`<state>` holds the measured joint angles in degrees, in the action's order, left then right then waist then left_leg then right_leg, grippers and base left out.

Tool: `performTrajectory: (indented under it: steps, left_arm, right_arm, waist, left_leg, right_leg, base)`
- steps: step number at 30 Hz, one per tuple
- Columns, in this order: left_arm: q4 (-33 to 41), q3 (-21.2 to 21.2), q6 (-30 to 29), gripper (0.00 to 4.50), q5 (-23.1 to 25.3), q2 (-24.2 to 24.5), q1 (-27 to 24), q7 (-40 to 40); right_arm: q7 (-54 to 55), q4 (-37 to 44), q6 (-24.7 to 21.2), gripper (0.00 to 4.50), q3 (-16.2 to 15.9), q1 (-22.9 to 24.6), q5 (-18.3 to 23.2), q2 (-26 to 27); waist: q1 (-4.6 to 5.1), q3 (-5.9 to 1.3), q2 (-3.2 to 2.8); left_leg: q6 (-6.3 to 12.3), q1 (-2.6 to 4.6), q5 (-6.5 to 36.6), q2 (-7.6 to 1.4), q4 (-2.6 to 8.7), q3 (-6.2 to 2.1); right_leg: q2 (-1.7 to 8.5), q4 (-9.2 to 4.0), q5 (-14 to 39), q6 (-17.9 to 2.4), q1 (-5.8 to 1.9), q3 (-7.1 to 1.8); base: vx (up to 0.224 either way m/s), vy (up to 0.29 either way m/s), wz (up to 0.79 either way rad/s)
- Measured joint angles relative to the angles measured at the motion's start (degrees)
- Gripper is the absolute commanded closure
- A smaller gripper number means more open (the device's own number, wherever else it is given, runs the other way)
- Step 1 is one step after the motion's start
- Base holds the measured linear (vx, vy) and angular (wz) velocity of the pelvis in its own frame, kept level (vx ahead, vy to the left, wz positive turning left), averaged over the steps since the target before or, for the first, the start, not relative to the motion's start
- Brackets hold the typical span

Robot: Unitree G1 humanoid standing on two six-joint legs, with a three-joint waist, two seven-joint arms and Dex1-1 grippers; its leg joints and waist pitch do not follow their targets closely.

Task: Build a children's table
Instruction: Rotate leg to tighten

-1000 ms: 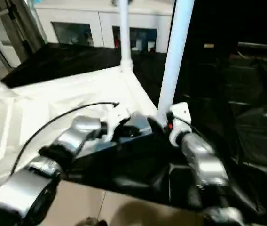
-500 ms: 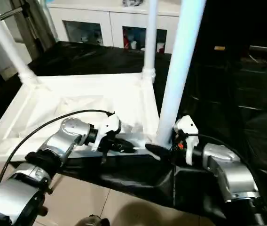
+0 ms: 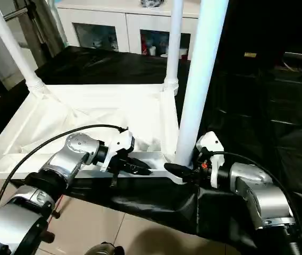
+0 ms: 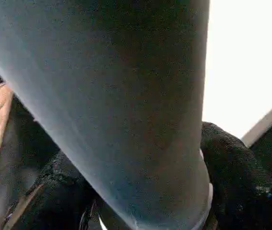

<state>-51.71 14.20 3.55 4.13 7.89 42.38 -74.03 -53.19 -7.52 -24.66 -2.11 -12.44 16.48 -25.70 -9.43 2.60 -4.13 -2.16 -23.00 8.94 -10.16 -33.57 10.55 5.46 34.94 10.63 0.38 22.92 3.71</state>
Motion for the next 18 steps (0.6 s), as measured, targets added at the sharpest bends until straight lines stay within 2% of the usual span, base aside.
performTrajectory:
  steps: [3, 5, 8, 10, 12, 17, 18]
  left_arm:
    - [-1.72, -0.49, -0.41, 4.50, 0.14, -0.78, 0.94, 3.74]
    - [-2.99, -1.33, -0.65, 4.50, 0.43, -1.75, 1.46, 7.57]
    - [-7.10, -3.02, -2.67, 4.50, 1.50, -5.00, 4.55, 17.31]
    - [-8.36, -3.20, -3.38, 4.50, 1.83, -7.32, 5.48, 21.91]
    - [-9.02, -3.21, -3.85, 4.50, 1.88, -8.86, 6.03, 24.75]
    - [-9.34, -3.73, -3.77, 4.50, 1.84, -8.99, 6.16, 25.08]
    - [-9.36, -3.77, -3.73, 4.50, 1.84, -8.99, 6.16, 25.00]
  right_arm:
    - [5.01, -1.61, 0.52, 1.82, 0.92, -1.05, -1.38, 2.57]
    - [10.26, -3.58, 1.31, 1.82, 1.97, -2.40, -2.67, 5.50]
    - [25.43, -10.84, 2.91, 1.83, 5.10, -8.38, -5.45, 13.27]
    - [32.11, -14.03, 4.20, 1.83, 6.24, -10.73, -6.16, 15.22]
    - [35.96, -16.05, 5.49, 1.83, 6.36, -12.18, -7.49, 16.11]
    - [36.62, -16.92, 7.33, 1.83, 6.36, -12.38, -8.03, 16.68]
    - [36.48, -17.06, 7.56, 1.27, 6.50, -12.39, -8.04, 16.77]
  waist:
    - [0.32, -0.05, -0.01]
    - [0.94, -0.07, -0.03]
    - [2.19, -0.08, -0.03]
    - [2.87, -0.09, -0.03]
    - [3.08, -0.18, -0.17]
    - [2.96, -0.32, -0.37]
    - [2.96, -0.33, -0.38]
  left_leg:
    - [0.00, 0.07, 0.00, 0.01, 0.03, 0.00]
    - [-0.01, 0.08, 0.00, 0.03, 0.02, -0.02]
    - [-0.02, 0.06, -0.01, 0.06, -0.04, -0.02]
    - [-0.02, 0.04, -0.01, 0.14, -0.03, -0.02]
    - [-0.01, 0.08, 0.00, 0.17, 0.00, -0.02]
    - [-0.02, 0.08, -0.01, 0.12, 0.21, -0.07]
    - [-0.01, 0.07, -0.01, 0.12, 0.20, -0.07]
  right_leg:
    - [0.00, 0.01, 0.01, 0.02, -0.03, 0.00]
    - [0.00, -0.01, 0.06, 0.12, -0.04, 0.00]
    - [0.02, -0.03, 0.04, 0.09, 0.03, -0.01]
    - [0.05, -0.09, 0.04, 0.09, -0.01, -0.07]
    - [0.05, -0.08, -0.01, 0.02, -0.06, -0.10]
    - [0.03, -0.08, 0.00, 0.05, -0.04, 0.02]
    - [0.03, -0.08, 0.01, 0.05, -0.04, 0.02]
  base:
    - [0.000, 0.000, 0.00]
    - [0.000, 0.000, 0.00]
    - [0.000, 0.000, 0.00]
    - [0.000, 0.000, 0.00]
    - [0.000, 0.000, 0.00]
    - [0.000, 0.000, 0.00]
    - [0.000, 0.000, 0.00]
